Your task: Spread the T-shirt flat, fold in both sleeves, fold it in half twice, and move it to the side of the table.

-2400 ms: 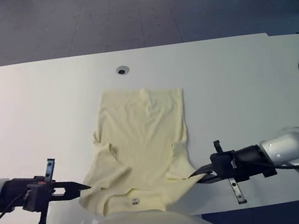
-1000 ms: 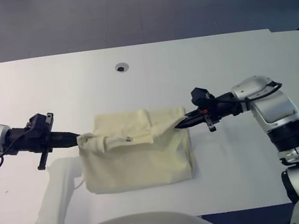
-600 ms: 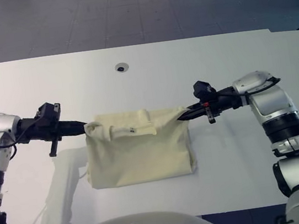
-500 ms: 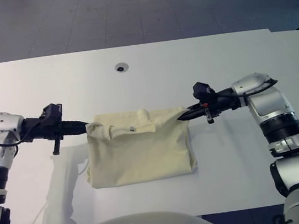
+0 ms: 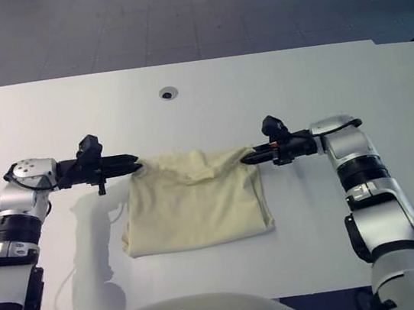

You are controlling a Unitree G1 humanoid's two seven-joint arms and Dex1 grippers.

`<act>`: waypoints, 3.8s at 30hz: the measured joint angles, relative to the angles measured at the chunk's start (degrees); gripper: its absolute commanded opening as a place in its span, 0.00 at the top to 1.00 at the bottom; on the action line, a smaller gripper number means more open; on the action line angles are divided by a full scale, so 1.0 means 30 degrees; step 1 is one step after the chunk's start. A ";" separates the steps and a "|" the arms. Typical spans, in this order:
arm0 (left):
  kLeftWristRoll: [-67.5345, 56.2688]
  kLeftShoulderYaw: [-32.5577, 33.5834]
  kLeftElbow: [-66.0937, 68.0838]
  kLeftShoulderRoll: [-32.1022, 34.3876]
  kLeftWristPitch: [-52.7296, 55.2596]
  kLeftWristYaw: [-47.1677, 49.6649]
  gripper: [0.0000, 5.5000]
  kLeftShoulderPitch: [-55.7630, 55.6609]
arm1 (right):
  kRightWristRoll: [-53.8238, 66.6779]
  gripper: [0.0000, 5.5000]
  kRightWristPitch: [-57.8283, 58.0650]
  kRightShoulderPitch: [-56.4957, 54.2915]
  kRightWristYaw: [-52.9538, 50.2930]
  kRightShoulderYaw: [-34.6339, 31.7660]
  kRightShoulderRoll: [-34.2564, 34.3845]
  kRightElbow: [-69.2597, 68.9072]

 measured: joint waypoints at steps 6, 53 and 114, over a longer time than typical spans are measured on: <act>0.1008 0.0038 0.0771 0.0003 -0.0582 0.0819 0.50 -0.0022 | 0.0037 0.59 0.1232 -0.0874 -0.2040 -0.1643 0.0462 0.1837; 0.1178 0.1166 -1.2567 0.0818 -0.0158 0.5895 0.57 0.6168 | 0.3493 0.87 0.5564 0.4871 -0.5872 -0.2602 -0.0958 -1.3876; 2.4696 -1.2114 1.2598 0.1580 -2.1073 2.8484 0.02 -1.3289 | -0.4933 0.02 0.2325 0.7650 -1.0166 0.0677 -0.0308 -2.3885</act>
